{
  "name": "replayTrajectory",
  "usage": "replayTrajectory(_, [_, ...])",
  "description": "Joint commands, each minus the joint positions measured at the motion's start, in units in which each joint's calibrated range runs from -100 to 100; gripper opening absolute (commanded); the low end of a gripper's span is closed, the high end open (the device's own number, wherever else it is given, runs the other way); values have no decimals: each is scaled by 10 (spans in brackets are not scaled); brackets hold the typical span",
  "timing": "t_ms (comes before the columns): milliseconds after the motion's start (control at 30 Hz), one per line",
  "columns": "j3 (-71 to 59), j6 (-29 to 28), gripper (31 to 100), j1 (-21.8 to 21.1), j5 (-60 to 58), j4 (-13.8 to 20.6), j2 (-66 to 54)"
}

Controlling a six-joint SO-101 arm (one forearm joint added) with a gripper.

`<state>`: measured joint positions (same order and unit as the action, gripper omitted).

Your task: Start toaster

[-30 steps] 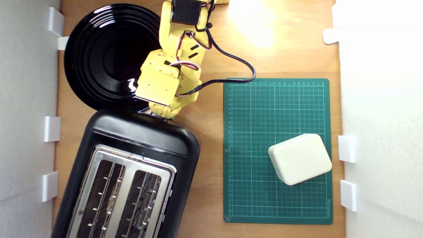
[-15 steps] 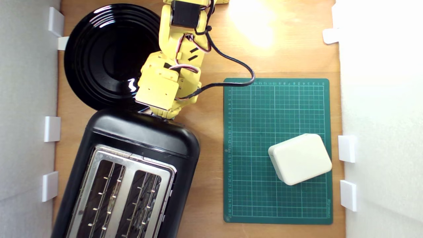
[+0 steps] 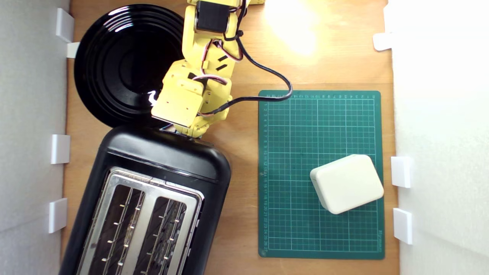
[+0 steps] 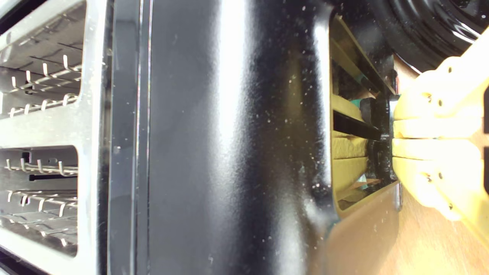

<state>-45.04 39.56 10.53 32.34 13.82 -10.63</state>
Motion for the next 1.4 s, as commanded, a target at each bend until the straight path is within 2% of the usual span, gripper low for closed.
replayTrajectory(0, [-35,0,315,13,-8,-12,135])
replayTrajectory(433, [-101,0,315,11,-9,-10,130])
replayTrajectory(700, [-189,2,315,10,-44,-4,68])
replayTrajectory(1067, [-246,3,315,10,-44,-6,-24])
replayTrajectory(1367, [-243,2,315,9,-43,-7,-141])
